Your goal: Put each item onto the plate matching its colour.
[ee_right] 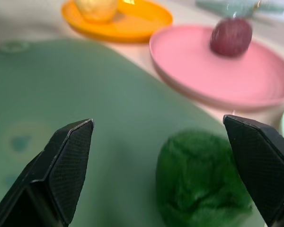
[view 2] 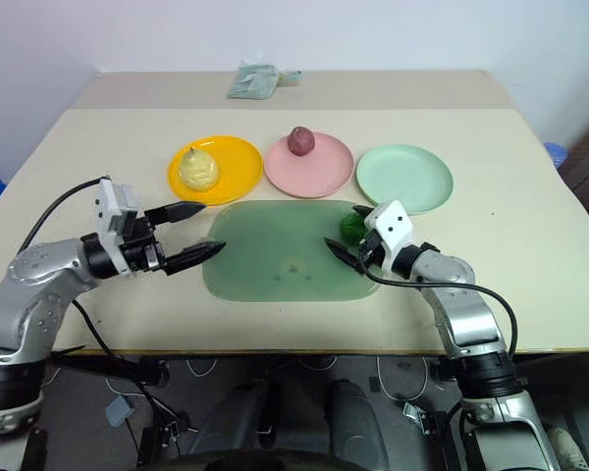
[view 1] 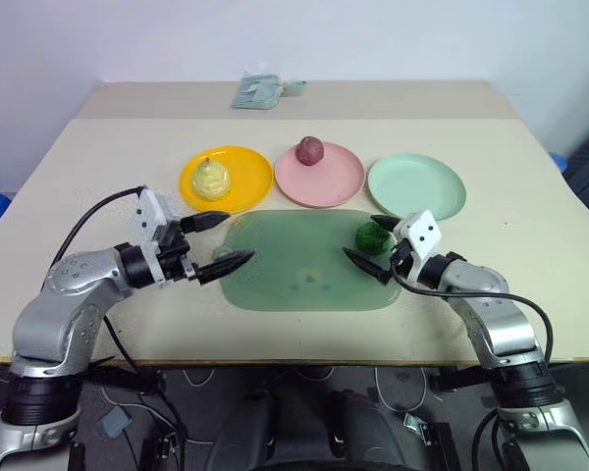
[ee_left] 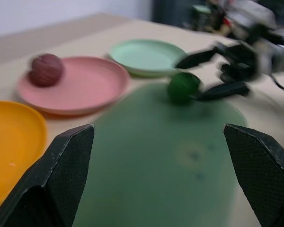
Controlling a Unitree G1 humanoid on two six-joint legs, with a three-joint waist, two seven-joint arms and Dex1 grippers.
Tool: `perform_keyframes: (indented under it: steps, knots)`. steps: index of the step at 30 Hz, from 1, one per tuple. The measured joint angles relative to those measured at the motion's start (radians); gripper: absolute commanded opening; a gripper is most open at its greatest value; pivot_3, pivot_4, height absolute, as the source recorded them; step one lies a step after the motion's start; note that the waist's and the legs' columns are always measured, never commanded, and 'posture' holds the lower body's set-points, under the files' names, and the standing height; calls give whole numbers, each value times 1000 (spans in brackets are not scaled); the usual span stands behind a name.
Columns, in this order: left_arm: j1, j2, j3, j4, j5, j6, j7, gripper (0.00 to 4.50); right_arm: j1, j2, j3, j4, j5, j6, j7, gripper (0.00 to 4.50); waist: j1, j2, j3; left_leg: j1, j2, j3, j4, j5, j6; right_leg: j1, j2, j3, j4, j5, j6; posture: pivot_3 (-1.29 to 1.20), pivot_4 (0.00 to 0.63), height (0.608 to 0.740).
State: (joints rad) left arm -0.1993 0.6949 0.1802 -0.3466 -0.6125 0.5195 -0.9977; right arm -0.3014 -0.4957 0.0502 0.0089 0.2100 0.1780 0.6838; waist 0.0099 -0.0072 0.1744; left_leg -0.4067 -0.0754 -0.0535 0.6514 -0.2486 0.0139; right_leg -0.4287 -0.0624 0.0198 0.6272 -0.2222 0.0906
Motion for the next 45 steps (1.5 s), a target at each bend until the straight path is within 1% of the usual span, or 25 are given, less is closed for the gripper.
perform_keyframes:
  steps: [5,7,8,11,12,13,15,18,20,22,26,30,31,32,34,35,38,40,41,43,45]
  knots:
    - [69,78,19,-67,-52,1,-77,4443,-30,0,-2,86,-26,-24,1,4500,-1,0,0,0,0,0,-1,0,0,0,0,0,0,0,-1,0,150,740]
    - [86,97,32,-76,-66,1,-99,4500,-27,2,1,128,-36,-23,6,3958,1,0,0,0,0,0,-1,0,0,0,0,0,0,-1,-1,0,150,740]
    - [90,105,33,-79,-71,1,-108,4500,-25,2,1,141,-39,-23,7,3609,1,0,0,0,0,0,-1,0,0,0,0,0,0,-1,-1,0,150,740]
    - [90,114,33,-88,-76,0,-123,4500,-29,3,1,155,-40,-28,10,2086,0,0,0,0,0,0,-1,0,0,0,0,0,0,-1,-1,0,150,740]
    - [90,115,33,-88,-76,0,-123,4500,-33,3,0,156,-41,-31,9,1826,-1,0,0,0,0,0,-1,0,0,0,0,0,0,-1,-1,0,150,740]
    - [90,114,33,-88,-76,0,-121,4500,-36,3,-1,159,-42,-32,7,1810,-1,0,0,0,0,0,-1,0,0,0,0,0,0,-1,-1,0,150,740]
    - [86,109,33,-88,-77,-1,-111,4500,-44,6,-4,172,-42,-35,-5,1810,-1,0,0,0,0,0,-1,0,0,0,0,0,0,-1,-1,0,150,740]
    - [83,89,33,-87,-76,-4,-88,4500,-96,19,-32,195,-37,-35,-35,1810,-1,1,0,0,0,0,-1,0,0,0,0,0,0,0,-1,0,150,740]
    - [76,72,30,-87,-75,-7,-67,4500,-178,19,-57,245,-37,-52,-53,1810,-2,1,0,0,0,0,-1,0,0,0,0,0,0,0,-1,0,150,740]
    - [69,57,30,-87,-74,-11,-49,4500,-270,15,-79,337,-43,-87,-74,1810,-5,1,1,0,0,0,-2,0,0,0,0,0,0,0,-1,0,150,740]
    - [84,38,23,-93,-51,-34,-6,4500,-492,-3,-84,706,-115,-222,-136,1810,-8,1,1,1,0,0,-3,0,-1,0,0,-1,-1,0,-1,0,150,740]
    - [92,10,23,-123,-32,-34,71,4500,-641,-3,-76,1042,-183,-332,-177,1810,-15,1,1,0,0,0,-4,1,-1,0,0,-1,-2,0,-1,0,150,740]
    - [93,6,23,-131,-28,-34,92,4500,-660,-3,-74,1089,-196,-346,-183,2839,-19,1,1,0,0,0,-4,1,-1,0,0,-1,-2,0,0,0,150,740]
    - [94,-2,24,-139,-25,-32,119,4500,-678,-3,-72,1140,-207,-359,-191,3134,-22,1,1,0,0,0,-4,1,-1,0,0,0,-2,0,0,0,150,740]
    - [100,-19,24,-157,-9,-25,177,4500,-701,-4,-71,1203,-230,-376,-208,4206,-27,1,1,0,0,0,-4,1,-1,0,1,0,-2,1,1,0,150,740]
    - [104,-23,24,-164,2,-24,205,4500,-708,-4,-70,1222,-238,-384,-213,4423,-28,1,1,0,0,0,-4,1,-1,0,1,0,-2,1,1,0,150,740]
    - [104,-51,22,-170,49,-27,288,4500,-711,-4,-71,1239,-248,-413,-223,4423,-29,1,1,0,0,0,-4,1,-1,-1,1,0,-2,1,1,0,150,740]
    - [102,-95,22,-164,67,-43,333,4500,-712,-5,-75,1238,-246,-430,-218,4423,-28,1,1,0,0,0,-4,1,-1,0,1,0,-2,1,2,0,150,740]
    - [97,-132,22,-152,74,-73,349,4500,-706,-7,-83,1226,-239,-437,-204,4423,-27,1,1,0,0,1,-4,1,-1,0,1,0,-2,1,2,0,150,740]
    - [95,-183,22,-119,102,-131,376,4500,-671,-6,-107,1144,-209,-448,-162,4423,-23,1,1,0,0,0,-4,1,-1,0,1,-1,-2,1,2,0,150,740]
    - [116,-185,19,-99,135,-166,385,4500,-584,-6,-130,979,-160,-437,-109,4423,-22,1,1,0,0,0,-4,1,-1,0,1,-1,-2,1,2,0,150,740]
